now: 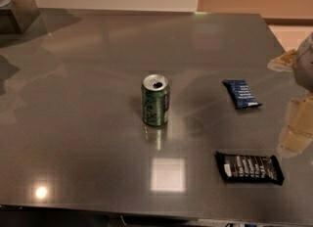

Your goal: Move rxbar chocolate near rxbar blueberry

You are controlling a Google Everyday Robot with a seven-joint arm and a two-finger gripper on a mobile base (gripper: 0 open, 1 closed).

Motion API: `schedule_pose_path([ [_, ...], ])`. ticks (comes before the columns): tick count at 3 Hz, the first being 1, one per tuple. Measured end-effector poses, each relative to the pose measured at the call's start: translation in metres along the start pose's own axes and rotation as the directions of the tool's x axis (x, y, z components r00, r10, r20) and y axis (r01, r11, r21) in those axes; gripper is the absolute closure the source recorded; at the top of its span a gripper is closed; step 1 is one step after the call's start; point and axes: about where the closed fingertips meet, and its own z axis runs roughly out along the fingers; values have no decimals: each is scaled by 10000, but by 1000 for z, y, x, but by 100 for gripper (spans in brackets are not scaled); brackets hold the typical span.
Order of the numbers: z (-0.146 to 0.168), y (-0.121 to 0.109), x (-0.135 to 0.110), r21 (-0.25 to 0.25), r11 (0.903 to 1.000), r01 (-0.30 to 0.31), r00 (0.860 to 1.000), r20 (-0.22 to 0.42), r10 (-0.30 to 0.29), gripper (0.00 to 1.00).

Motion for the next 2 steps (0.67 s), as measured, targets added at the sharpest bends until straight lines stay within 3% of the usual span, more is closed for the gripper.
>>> schedule_pose_path([
  [2, 49, 33, 13, -533, 9961, 707, 9975, 117, -702, 0],
])
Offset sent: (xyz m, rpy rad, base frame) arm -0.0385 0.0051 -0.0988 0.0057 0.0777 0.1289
